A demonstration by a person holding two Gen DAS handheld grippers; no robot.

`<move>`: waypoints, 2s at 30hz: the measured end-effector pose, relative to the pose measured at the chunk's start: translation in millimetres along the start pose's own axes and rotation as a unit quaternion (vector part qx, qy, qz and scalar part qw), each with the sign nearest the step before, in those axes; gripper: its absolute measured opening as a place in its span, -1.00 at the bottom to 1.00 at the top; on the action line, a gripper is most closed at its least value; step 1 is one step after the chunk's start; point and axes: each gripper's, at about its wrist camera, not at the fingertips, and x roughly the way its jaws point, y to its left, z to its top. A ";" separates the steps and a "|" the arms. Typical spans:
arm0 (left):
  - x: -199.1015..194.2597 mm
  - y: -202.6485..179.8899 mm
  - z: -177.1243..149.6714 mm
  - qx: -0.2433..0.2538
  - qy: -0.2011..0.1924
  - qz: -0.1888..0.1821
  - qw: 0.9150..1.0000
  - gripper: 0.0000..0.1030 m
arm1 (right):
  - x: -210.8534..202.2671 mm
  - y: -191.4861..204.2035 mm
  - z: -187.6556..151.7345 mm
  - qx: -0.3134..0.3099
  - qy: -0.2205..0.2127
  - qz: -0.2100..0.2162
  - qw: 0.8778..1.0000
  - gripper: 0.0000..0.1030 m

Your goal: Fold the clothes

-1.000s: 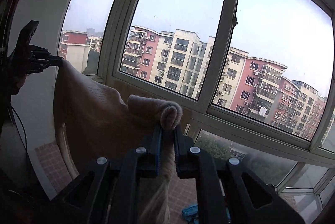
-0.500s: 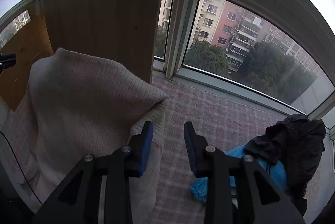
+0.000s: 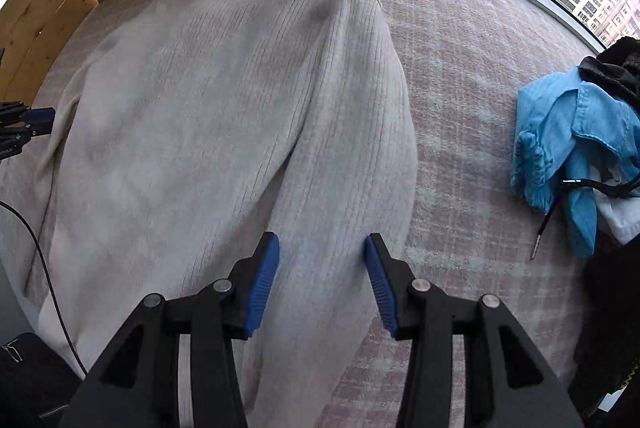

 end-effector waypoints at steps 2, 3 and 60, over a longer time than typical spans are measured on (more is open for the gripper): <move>3.4 -4.0 -2.9 -0.003 0.001 -0.012 1.000 -0.46 | 4.1 3.4 -5.1 -0.008 0.008 -0.008 1.000 -0.14; 4.2 -6.5 -3.9 -0.001 0.000 -0.016 1.000 -0.41 | 6.4 3.6 -6.8 -0.011 0.011 -0.013 1.000 -0.14; -45.9 -160.5 -147.0 0.054 0.051 -0.146 0.987 -0.41 | -37.7 58.6 -177.8 -0.057 -0.053 0.094 0.993 -0.72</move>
